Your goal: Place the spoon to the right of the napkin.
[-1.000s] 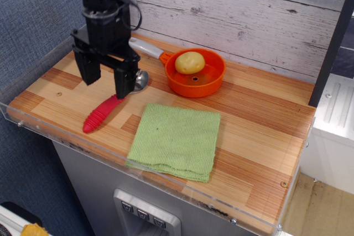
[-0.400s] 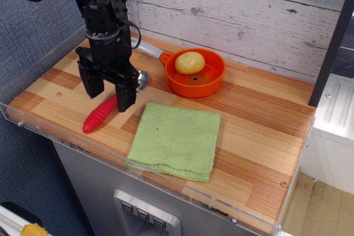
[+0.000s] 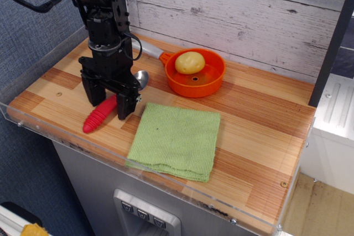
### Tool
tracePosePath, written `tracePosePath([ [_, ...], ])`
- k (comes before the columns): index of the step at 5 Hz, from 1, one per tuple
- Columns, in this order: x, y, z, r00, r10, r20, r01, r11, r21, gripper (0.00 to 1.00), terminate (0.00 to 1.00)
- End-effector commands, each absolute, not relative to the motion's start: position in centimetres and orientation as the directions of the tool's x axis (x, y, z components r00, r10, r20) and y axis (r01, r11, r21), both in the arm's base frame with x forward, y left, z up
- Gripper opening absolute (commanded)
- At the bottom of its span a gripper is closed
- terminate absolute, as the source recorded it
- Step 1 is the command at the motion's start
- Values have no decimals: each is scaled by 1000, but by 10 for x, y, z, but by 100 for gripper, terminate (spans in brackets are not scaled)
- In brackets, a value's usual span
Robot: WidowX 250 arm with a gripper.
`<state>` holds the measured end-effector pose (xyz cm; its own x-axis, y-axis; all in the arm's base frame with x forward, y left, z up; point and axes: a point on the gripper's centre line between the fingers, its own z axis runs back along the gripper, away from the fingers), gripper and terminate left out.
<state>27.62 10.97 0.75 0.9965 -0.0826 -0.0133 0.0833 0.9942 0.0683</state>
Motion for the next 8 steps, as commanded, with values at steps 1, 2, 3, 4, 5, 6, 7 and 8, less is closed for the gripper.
tracePosePath([
  [1,279,114,10,996,-90,0,89,993,73,0,0],
  [2,278,115,11,996,-87,-3,87,994,66,0,0],
  [3,277,116,16,997,-73,-12,74,995,74,0,0],
  [4,277,119,27,1000,-20,0,19,996,82,0,0],
  [5,276,121,39,999,38,4,-38,994,103,0,0],
  [6,272,123,53,994,109,8,-109,985,134,0,0],
  [7,266,116,74,986,163,30,-165,974,152,0,0],
  [8,259,98,91,983,172,64,-178,976,124,0,0],
])
